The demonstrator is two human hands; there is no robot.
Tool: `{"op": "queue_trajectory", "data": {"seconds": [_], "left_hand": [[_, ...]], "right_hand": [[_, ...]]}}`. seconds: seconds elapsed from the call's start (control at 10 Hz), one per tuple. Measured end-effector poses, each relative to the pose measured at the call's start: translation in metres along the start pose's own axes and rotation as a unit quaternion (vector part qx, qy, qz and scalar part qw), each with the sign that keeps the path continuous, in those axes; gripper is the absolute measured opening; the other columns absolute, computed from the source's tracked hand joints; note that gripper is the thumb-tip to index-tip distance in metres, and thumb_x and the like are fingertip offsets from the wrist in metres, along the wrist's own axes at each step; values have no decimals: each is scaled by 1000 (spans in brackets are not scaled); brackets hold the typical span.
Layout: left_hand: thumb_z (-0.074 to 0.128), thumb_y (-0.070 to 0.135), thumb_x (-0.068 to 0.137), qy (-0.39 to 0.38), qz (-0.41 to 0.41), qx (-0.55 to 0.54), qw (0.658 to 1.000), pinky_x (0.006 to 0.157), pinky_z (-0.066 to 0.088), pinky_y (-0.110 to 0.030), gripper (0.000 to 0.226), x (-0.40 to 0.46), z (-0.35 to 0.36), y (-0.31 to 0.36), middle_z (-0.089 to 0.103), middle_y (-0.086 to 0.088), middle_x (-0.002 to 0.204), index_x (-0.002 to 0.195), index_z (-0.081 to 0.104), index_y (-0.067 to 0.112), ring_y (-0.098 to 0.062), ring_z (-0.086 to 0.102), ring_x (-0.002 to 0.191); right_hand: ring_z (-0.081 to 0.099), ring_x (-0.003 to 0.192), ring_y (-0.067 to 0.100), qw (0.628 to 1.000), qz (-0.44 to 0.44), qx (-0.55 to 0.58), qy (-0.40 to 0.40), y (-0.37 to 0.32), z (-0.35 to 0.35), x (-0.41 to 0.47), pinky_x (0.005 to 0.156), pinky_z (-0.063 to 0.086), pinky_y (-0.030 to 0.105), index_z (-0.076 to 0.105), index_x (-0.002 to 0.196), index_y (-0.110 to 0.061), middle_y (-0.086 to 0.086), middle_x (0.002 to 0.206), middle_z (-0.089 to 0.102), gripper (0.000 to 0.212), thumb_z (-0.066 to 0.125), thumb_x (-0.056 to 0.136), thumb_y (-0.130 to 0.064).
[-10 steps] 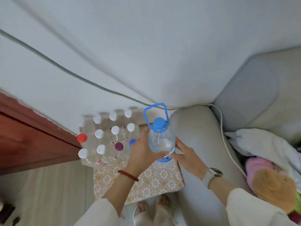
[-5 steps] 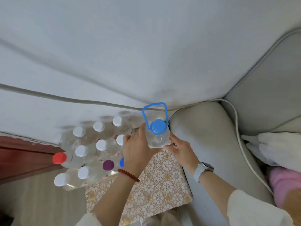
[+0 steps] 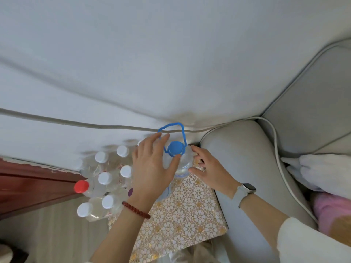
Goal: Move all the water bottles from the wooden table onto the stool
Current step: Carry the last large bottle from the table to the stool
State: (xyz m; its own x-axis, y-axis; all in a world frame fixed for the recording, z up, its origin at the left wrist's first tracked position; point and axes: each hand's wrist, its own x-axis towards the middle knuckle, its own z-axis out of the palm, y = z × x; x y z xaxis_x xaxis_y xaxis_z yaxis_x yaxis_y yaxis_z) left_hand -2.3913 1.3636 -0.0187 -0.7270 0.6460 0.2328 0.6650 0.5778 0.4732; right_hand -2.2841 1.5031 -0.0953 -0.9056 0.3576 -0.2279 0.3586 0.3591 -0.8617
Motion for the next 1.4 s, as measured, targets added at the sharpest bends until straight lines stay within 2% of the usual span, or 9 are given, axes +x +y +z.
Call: {"op": "queue_trajectory", "data": {"seconds": [0.1, 0.2, 0.3, 0.5, 0.7, 0.9, 1.1, 1.2, 1.4], "left_hand": [[80, 31, 65, -58, 57, 54, 995, 81, 45, -44, 52, 14, 5, 7, 68, -8, 101, 109, 64, 9, -32, 61, 97], [83, 28, 61, -53, 79, 73, 993, 75, 45, -42, 40, 23, 7, 1, 69, -3, 88, 94, 67, 11, -28, 64, 82], [82, 33, 62, -21, 109, 115, 987, 81, 31, -40, 36, 26, 6, -8, 69, 0, 84, 88, 67, 13, -24, 64, 79], [80, 34, 63, -14, 142, 161, 977, 89, 24, -39, 32, 40, 3, -10, 70, 3, 82, 83, 67, 13, -25, 63, 92], [73, 37, 67, 10, 138, 175, 975, 85, 29, -37, 33, 54, 4, -18, 69, -2, 77, 85, 69, 10, -31, 63, 88], [81, 32, 63, 19, 165, 216, 962, 86, 30, -37, 34, 57, 8, -20, 68, -2, 79, 86, 67, 11, -29, 64, 88], [79, 33, 65, -7, 146, 240, 960, 88, 43, -41, 37, 55, 9, -15, 67, -2, 85, 94, 67, 12, -24, 64, 86], [80, 32, 64, -53, 139, 237, 960, 84, 49, -41, 45, 55, -2, -11, 68, -5, 91, 100, 67, 10, -24, 65, 87], [85, 25, 54, -54, 165, 207, 963, 79, 53, -38, 36, 57, -35, 4, 70, 0, 87, 87, 70, 16, -21, 67, 82]], "right_hand": [[36, 129, 7, 999, 25, 6, -37, -2, 4, 7, 107, 36, 31, 16, 143, -29, -6, 146, 28, 82, 67, 79, -34], [38, 131, 14, 997, 43, 49, -33, -6, 13, 16, 107, 38, 42, 18, 143, -25, -3, 146, 33, 87, 71, 75, -32], [44, 127, 14, 997, 42, 71, 0, -8, 22, 18, 104, 40, 43, 24, 141, -24, -2, 140, 41, 79, 69, 77, -28], [37, 131, 12, 997, 26, 74, 12, -11, 23, 28, 108, 37, 42, 22, 142, -26, -3, 141, 35, 77, 67, 80, -27], [43, 117, 16, 999, 3, 17, 48, -20, 26, 47, 95, 46, 34, 22, 142, -19, 1, 138, 28, 74, 64, 82, -24], [41, 127, 17, 999, 1, 9, 46, -20, 23, 49, 101, 45, 36, 23, 142, -20, 1, 144, 30, 76, 66, 81, -25], [35, 132, 15, 998, 17, -54, 21, -23, 13, 46, 103, 33, 26, 18, 143, -22, -1, 148, 29, 76, 63, 83, -33], [43, 128, 19, 994, 36, -104, -1, -36, -1, 41, 104, 38, 34, 22, 143, -18, 4, 146, 34, 67, 57, 87, -30], [47, 121, 21, 988, 33, -148, -16, -79, -37, 40, 100, 39, 34, 40, 133, -16, 5, 133, 51, 45, 48, 90, -24]]}}
